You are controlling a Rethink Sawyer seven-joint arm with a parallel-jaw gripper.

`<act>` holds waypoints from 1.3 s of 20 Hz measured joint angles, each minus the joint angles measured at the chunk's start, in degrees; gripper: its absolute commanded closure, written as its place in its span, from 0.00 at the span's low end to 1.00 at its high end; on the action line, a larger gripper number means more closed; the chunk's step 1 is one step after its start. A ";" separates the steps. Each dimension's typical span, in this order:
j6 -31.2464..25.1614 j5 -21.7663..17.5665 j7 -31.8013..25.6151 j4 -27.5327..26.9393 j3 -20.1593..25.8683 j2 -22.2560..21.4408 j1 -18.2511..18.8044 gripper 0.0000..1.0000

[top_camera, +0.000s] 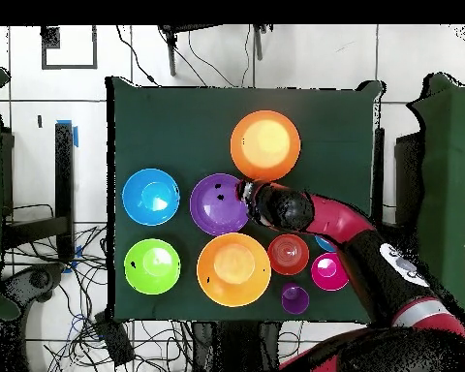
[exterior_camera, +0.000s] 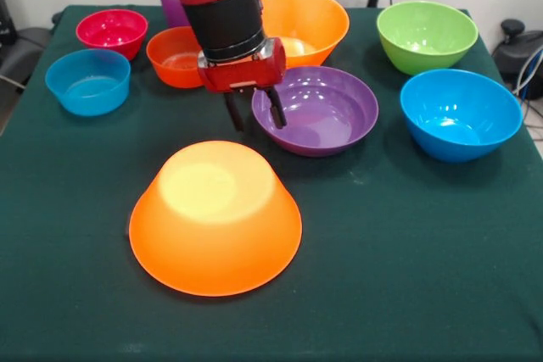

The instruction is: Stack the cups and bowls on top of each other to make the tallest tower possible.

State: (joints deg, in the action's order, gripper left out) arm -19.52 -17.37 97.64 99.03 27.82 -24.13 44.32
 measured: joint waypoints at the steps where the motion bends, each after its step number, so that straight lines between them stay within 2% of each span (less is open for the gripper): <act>1: 0.00 0.00 0.00 -0.07 0.01 0.18 0.00 0.00; 8: 0.00 0.01 0.00 -1.02 0.02 1.55 0.01 0.00; 9: 0.00 0.01 0.00 -1.14 0.02 1.66 0.02 1.00; 26: -0.01 0.00 0.00 -2.47 0.07 2.10 0.07 1.00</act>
State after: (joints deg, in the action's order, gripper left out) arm -19.53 -17.37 97.64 96.57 27.88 -22.03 44.39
